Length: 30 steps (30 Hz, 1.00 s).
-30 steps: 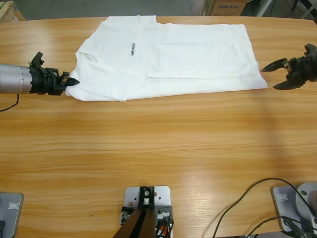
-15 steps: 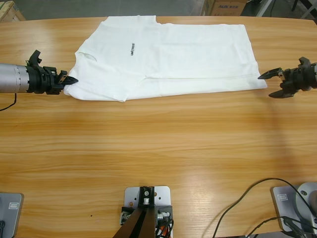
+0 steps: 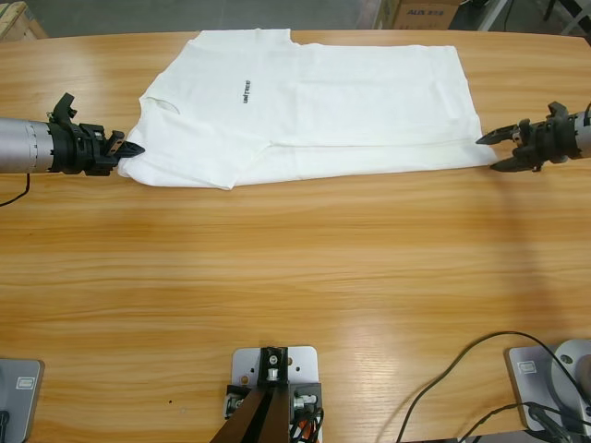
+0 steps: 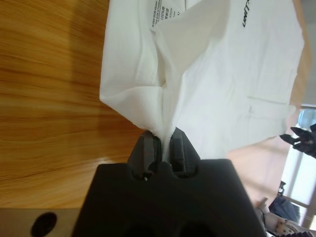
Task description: Fold clothes
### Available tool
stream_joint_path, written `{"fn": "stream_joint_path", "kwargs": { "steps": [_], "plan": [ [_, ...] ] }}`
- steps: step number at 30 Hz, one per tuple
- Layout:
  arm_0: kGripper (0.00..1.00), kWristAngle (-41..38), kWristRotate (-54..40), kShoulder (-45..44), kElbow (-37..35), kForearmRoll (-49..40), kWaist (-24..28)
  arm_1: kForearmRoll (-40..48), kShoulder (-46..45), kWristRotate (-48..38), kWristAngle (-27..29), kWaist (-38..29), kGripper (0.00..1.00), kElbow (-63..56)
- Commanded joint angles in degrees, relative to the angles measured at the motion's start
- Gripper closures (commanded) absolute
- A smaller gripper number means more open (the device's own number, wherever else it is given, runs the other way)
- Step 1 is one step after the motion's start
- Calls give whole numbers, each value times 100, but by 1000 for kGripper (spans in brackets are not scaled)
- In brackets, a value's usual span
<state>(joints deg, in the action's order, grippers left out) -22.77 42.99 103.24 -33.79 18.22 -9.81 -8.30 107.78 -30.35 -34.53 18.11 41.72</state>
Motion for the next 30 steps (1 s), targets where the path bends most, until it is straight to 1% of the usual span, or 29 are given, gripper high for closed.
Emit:
{"fn": "stream_joint_path", "kwargs": {
  "steps": [1,2,4,16,21,25,27,30],
  "plan": [
    [1000,-61,-71,-76,153,-82,67,86,446,117,-140,88,924,-85],
    [1000,-61,-71,-76,153,-82,67,89,446,124,-142,88,925,-86],
    [1000,-61,-71,-76,153,-82,67,91,446,133,-142,88,1000,-94],
    [1000,-70,-80,-204,202,-89,67,75,207,322,51,86,1000,-146],
    [1000,-73,-71,-633,292,-164,87,-190,-429,328,141,88,1000,-146],
    [1000,-140,-73,-1363,216,-467,296,-552,-955,347,148,84,1000,-46],
    [1000,-202,-105,-1501,206,-600,457,-735,-1074,416,150,79,1000,44],
    [1000,-265,-124,-1647,206,-764,498,-932,-1257,440,129,79,1000,63]
  ]
}}
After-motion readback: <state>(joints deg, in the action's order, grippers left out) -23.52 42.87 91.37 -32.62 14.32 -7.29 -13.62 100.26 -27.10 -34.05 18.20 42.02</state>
